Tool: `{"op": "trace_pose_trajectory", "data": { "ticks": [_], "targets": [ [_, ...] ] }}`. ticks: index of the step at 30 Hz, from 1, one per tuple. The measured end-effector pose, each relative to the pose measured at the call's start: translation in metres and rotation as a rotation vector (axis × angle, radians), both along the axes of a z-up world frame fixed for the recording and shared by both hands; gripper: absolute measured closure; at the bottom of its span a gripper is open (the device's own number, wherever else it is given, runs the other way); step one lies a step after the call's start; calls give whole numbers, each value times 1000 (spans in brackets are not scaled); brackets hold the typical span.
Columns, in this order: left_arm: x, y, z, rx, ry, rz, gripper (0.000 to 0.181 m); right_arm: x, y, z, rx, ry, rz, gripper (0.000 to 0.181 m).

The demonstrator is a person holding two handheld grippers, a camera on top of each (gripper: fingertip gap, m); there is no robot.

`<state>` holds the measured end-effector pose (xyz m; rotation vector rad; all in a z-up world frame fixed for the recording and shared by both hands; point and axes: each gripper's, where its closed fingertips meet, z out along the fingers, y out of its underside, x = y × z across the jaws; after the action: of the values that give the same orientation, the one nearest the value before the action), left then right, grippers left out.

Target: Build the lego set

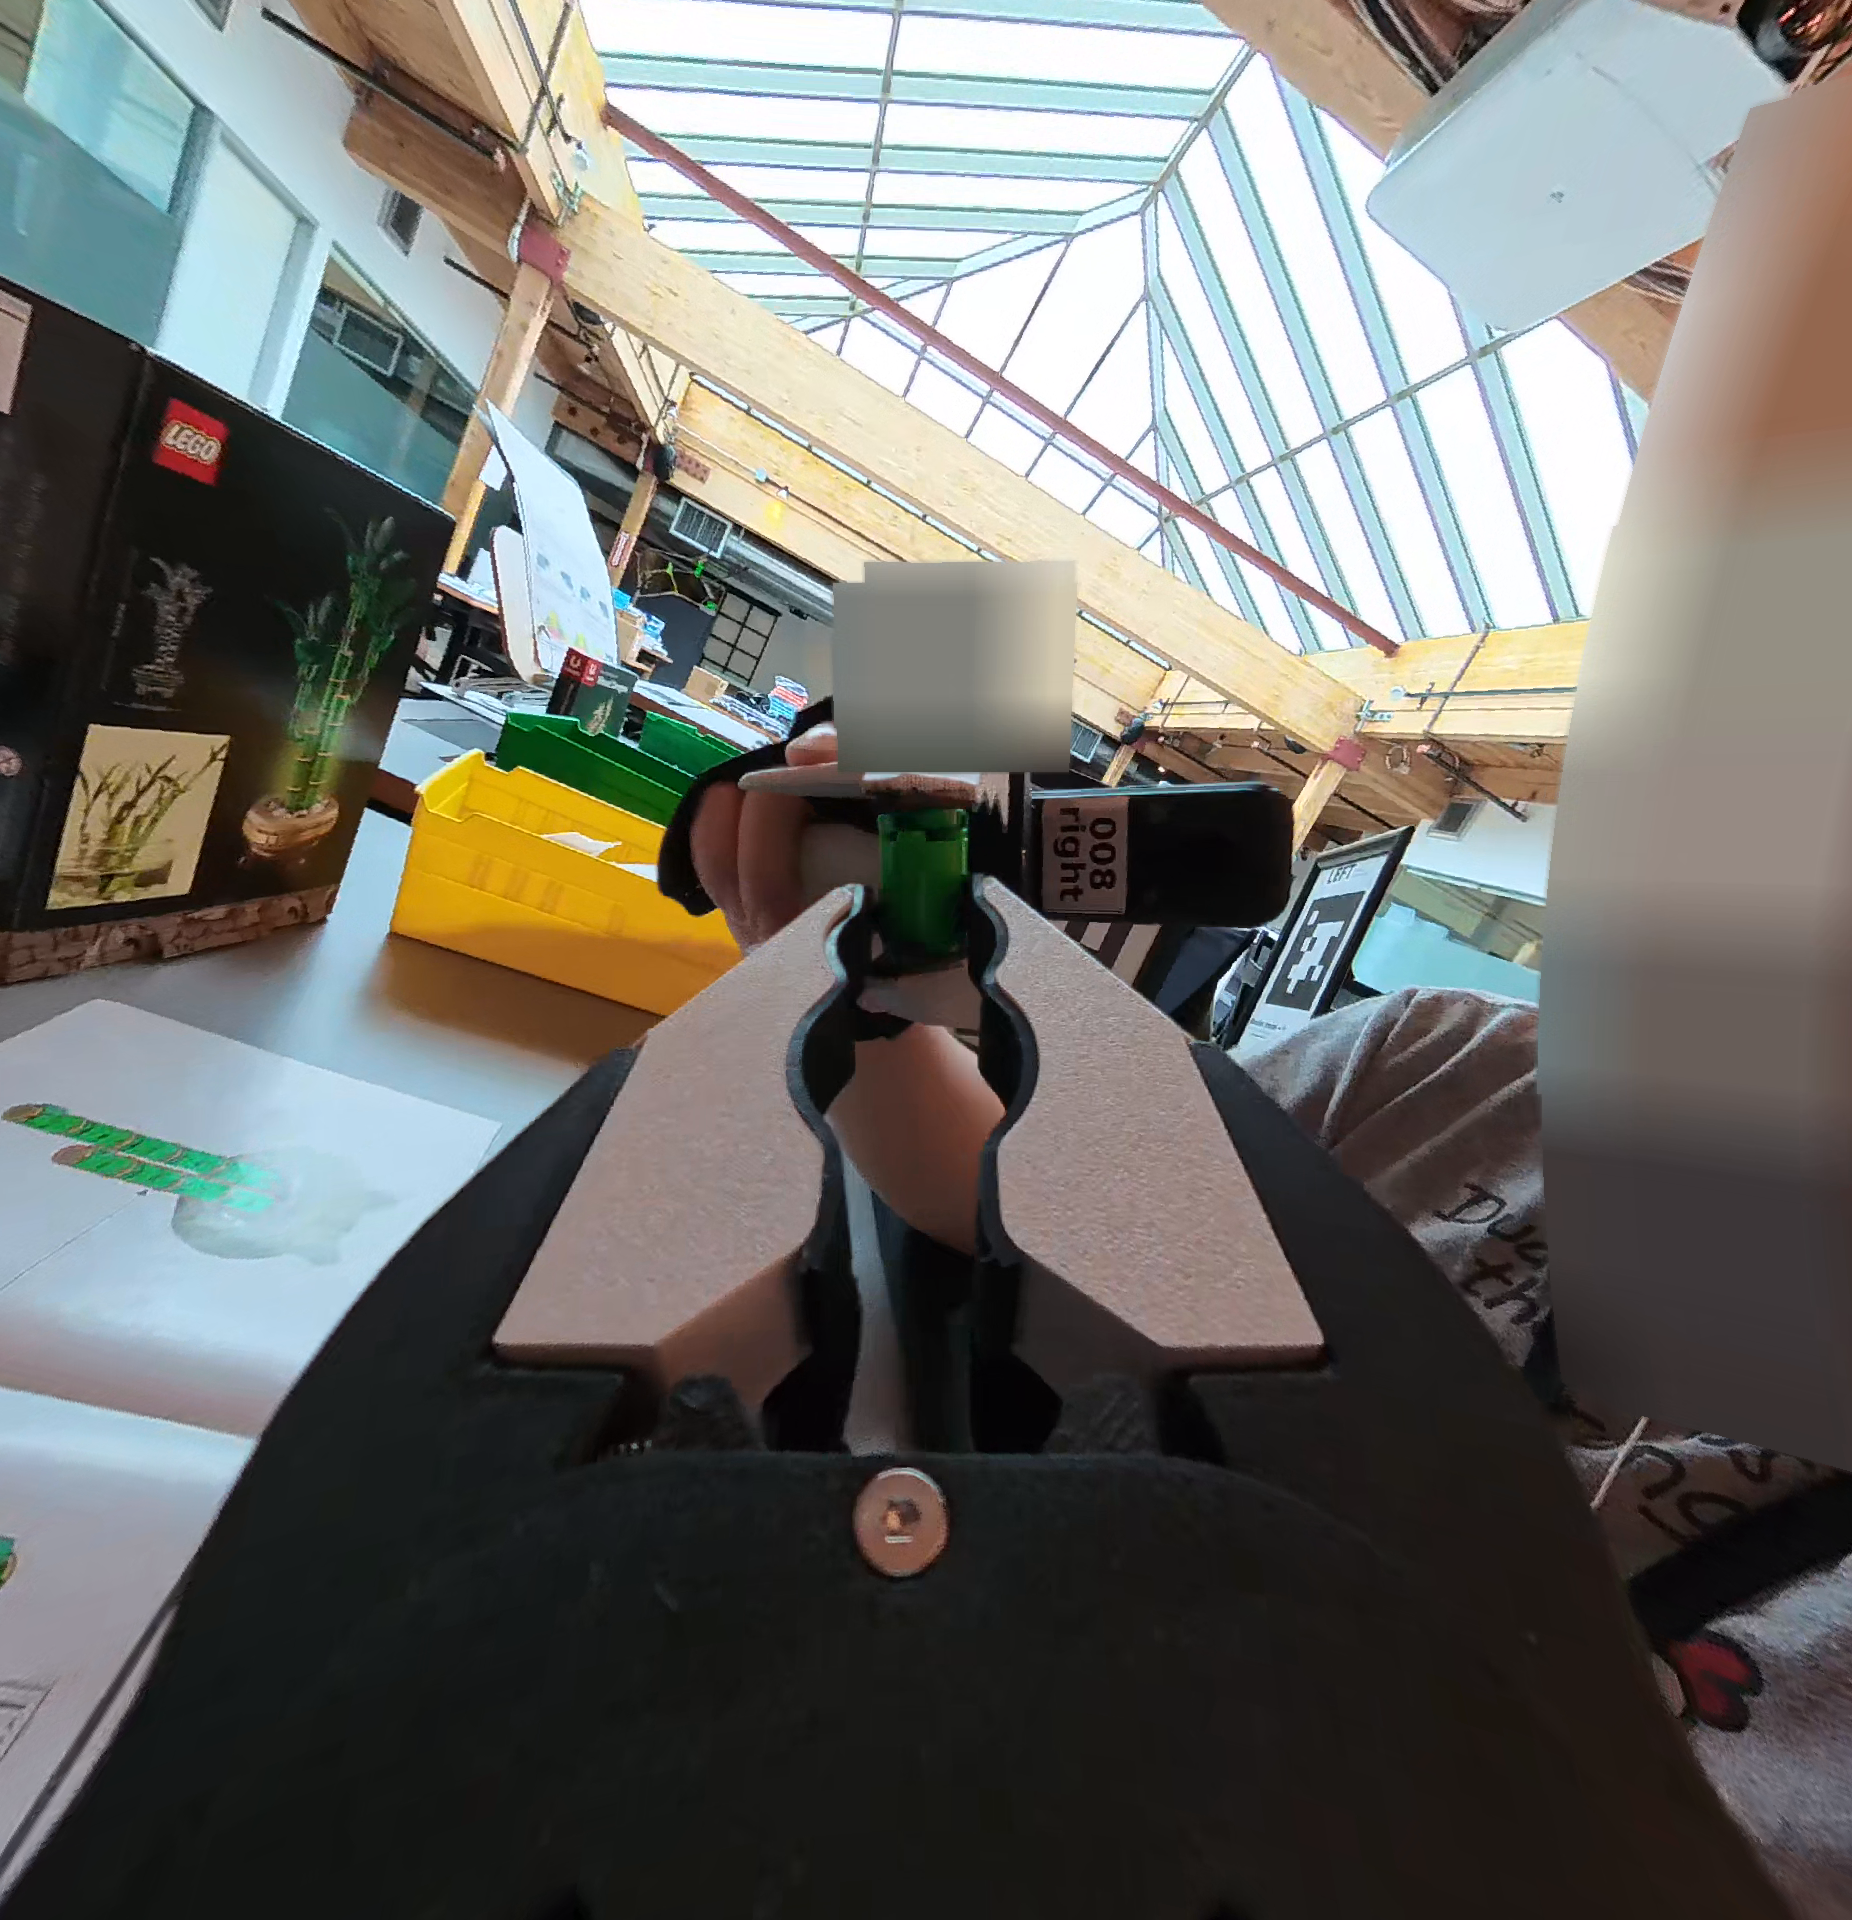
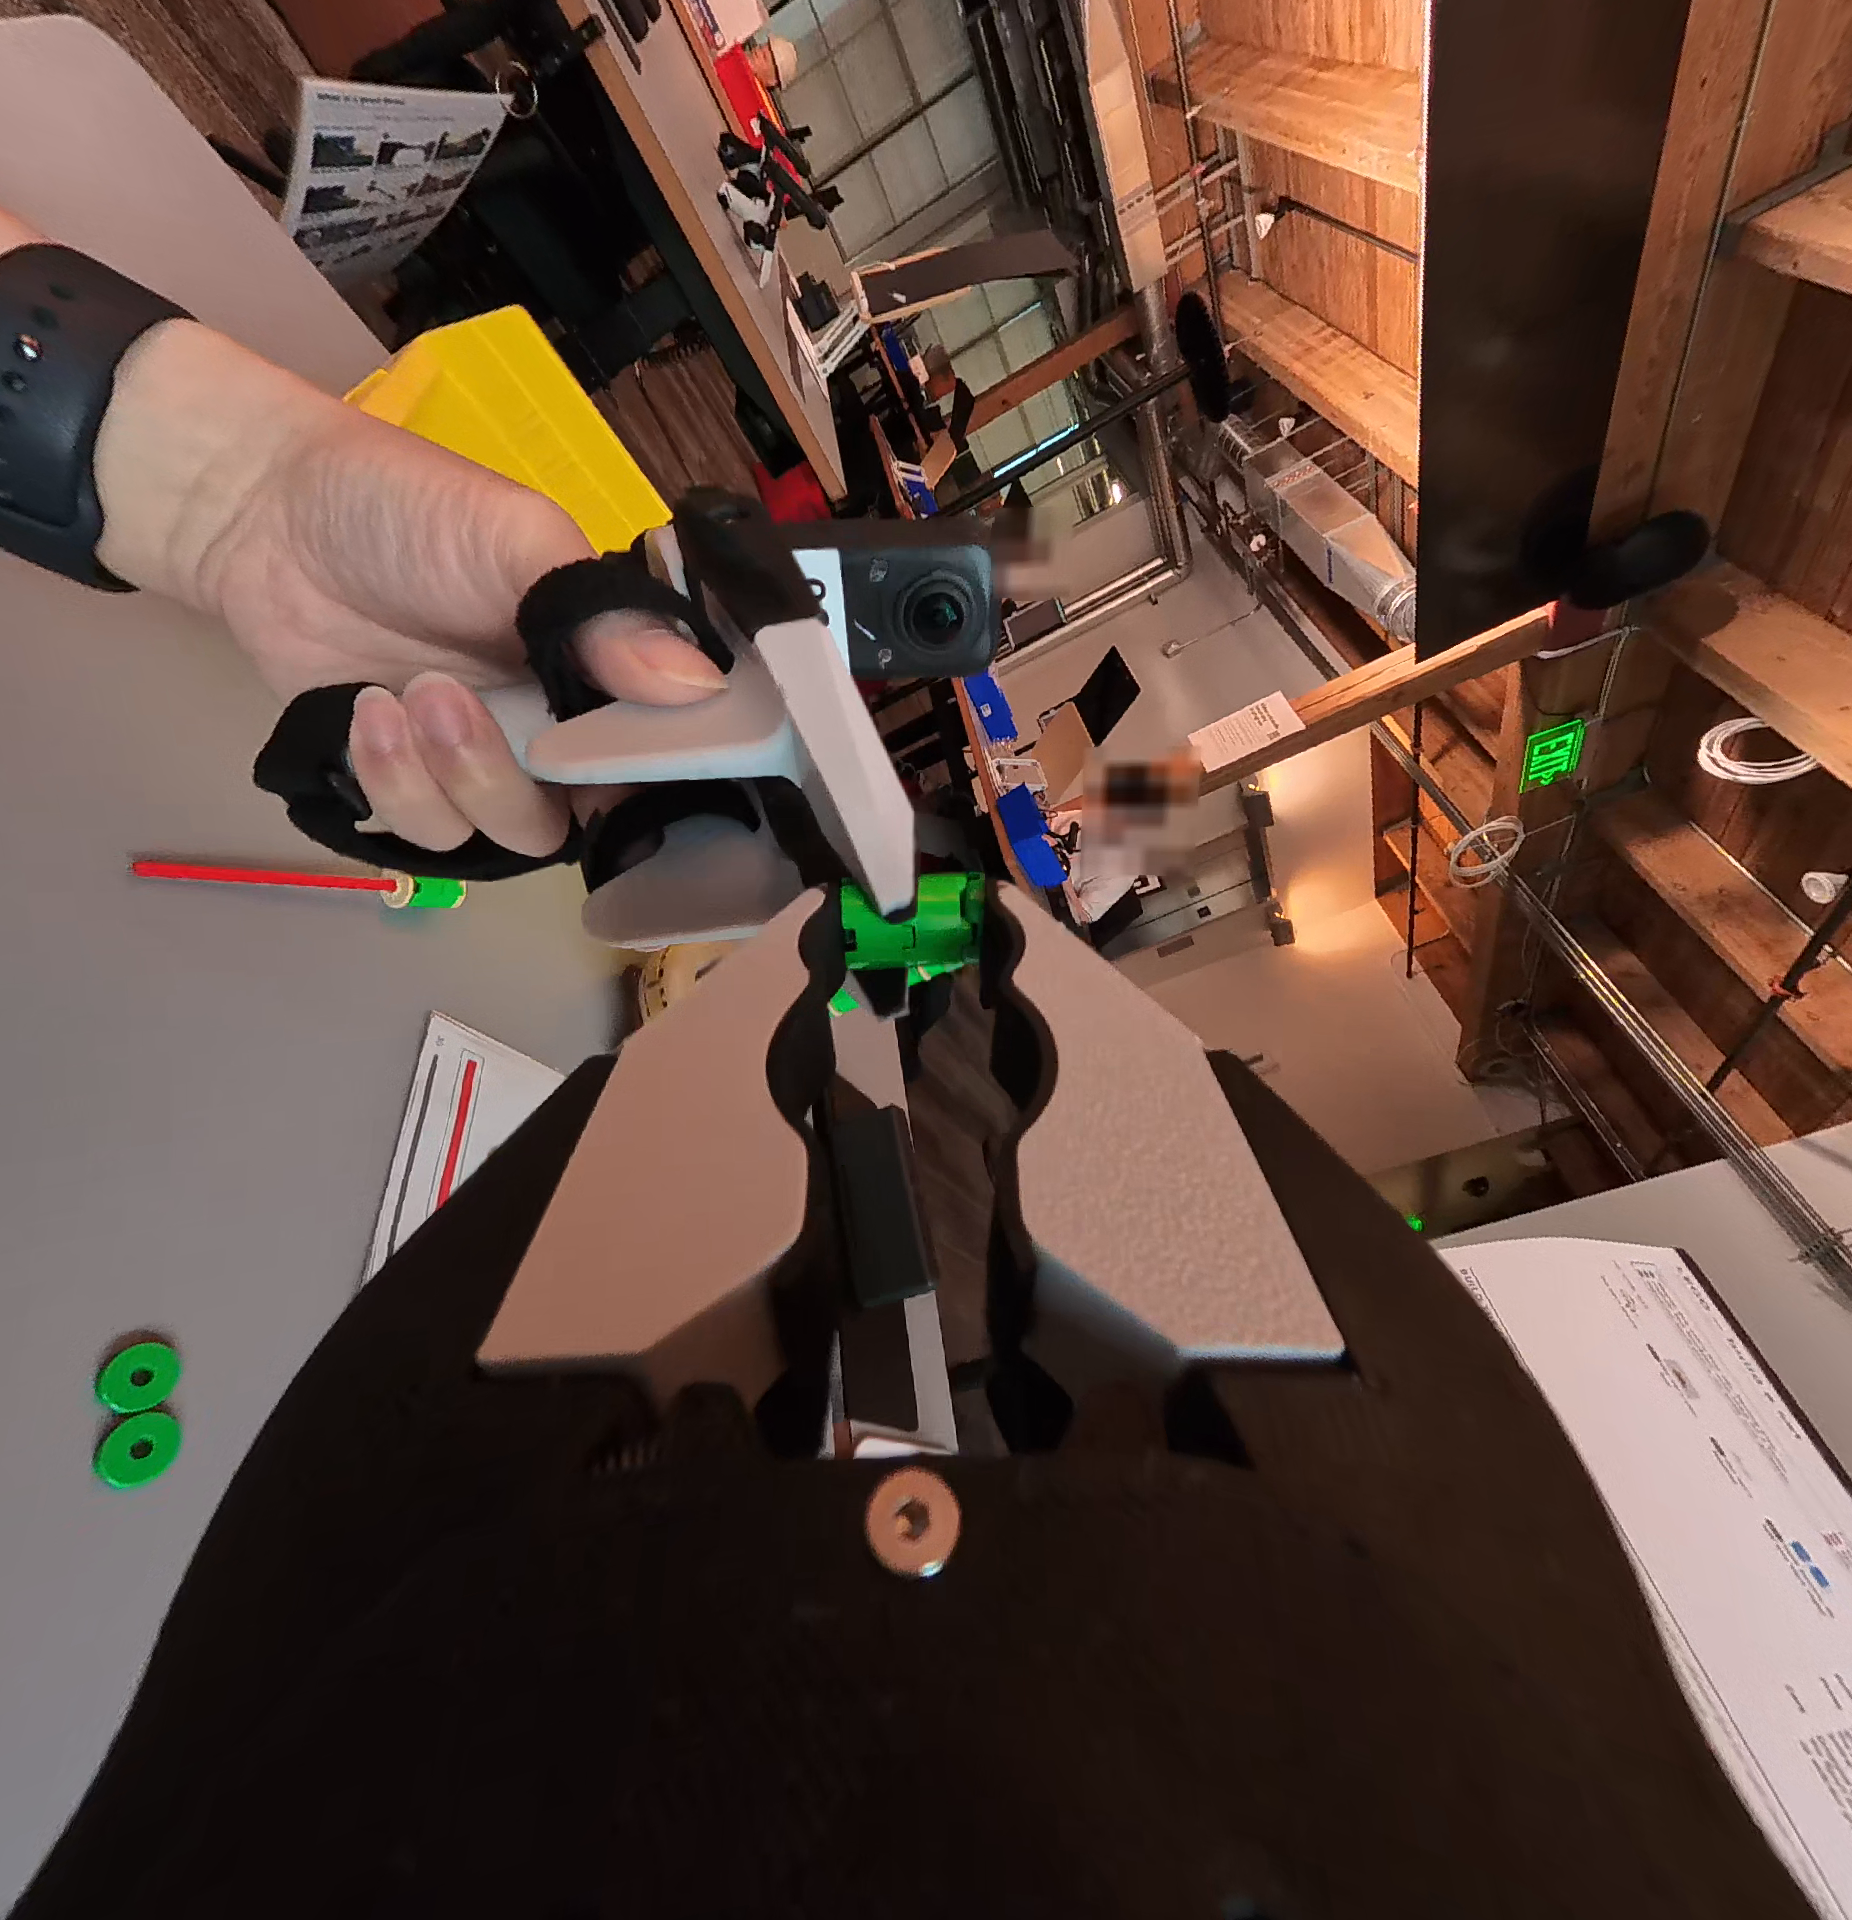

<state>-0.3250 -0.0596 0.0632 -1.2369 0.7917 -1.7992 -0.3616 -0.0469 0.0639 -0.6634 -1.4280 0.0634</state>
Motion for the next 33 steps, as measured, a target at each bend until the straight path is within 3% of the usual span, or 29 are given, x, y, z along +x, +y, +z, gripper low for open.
{"op": "trace_pose_trajectory", "data": {
  "ticks": [17,33],
  "targets": [
    [1,0,-21,-105,140,-62,168,1,0,-23,-101,-81,63,156],
    [4,-4,-30,-92,204,-83,167,-5,-4,-31,-172,-81,101,156]
  ]
}}
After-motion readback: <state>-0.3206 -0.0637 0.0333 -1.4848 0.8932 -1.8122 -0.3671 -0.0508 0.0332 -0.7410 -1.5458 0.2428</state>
